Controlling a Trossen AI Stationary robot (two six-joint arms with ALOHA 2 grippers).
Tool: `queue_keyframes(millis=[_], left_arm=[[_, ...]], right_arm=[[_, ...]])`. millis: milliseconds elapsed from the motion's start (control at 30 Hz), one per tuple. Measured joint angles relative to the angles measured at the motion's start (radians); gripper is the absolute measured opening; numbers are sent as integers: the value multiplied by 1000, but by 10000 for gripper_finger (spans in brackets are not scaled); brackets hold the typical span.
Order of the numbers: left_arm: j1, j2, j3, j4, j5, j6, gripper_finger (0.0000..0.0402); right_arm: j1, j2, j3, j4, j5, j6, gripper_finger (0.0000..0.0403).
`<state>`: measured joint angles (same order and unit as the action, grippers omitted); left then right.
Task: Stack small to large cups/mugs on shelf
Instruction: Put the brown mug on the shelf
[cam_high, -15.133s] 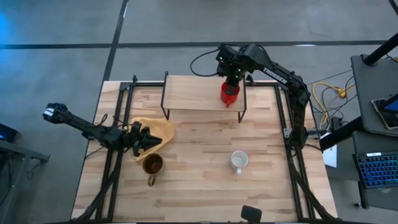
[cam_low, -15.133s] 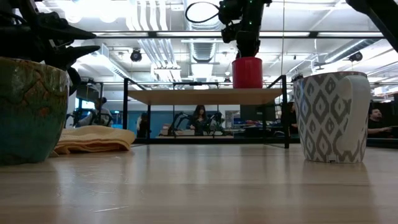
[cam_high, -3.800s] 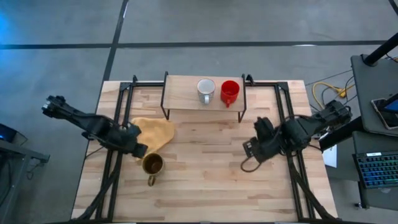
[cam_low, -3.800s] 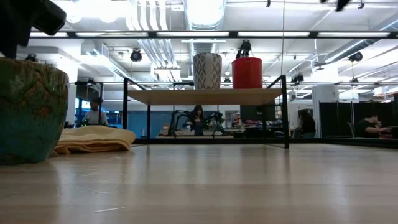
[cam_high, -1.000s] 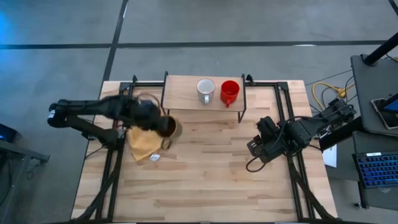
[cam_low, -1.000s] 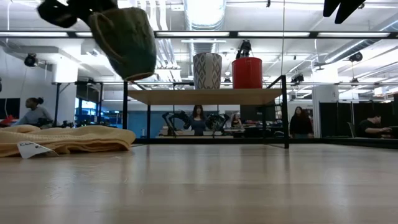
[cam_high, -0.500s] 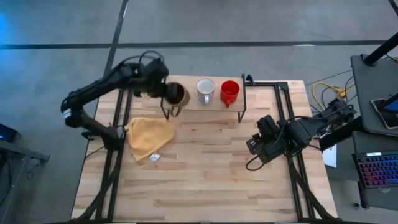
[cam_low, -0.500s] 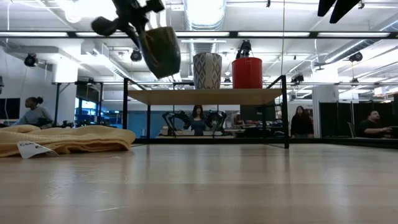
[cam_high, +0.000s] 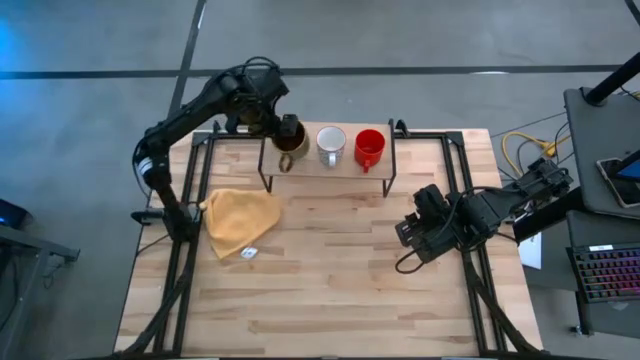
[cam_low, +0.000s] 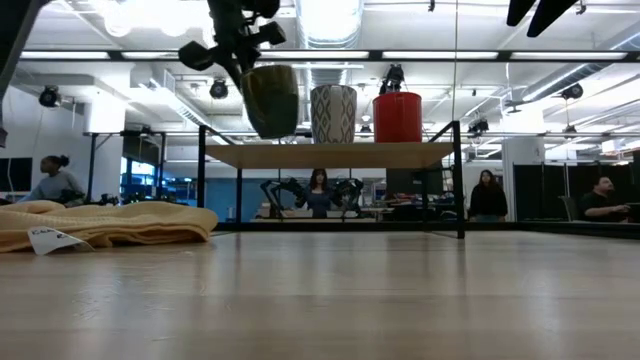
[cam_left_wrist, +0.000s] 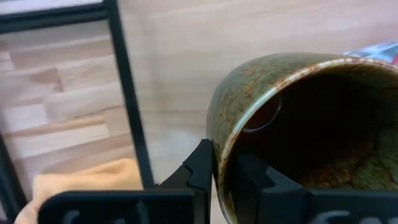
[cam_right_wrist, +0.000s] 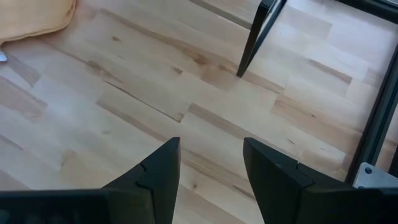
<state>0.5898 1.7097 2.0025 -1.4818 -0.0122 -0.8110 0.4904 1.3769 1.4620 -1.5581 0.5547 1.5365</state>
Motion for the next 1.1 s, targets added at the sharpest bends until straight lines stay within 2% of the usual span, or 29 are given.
queue_keyframes(millis=[200, 1100], left_arm=[[2, 50, 50, -97, -9, 33, 15], [2, 39, 28, -73, -33, 40, 15]], right_arm=[[0, 0, 0, -1, 7, 0, 169], [0, 0, 0, -1, 15, -26, 169]])
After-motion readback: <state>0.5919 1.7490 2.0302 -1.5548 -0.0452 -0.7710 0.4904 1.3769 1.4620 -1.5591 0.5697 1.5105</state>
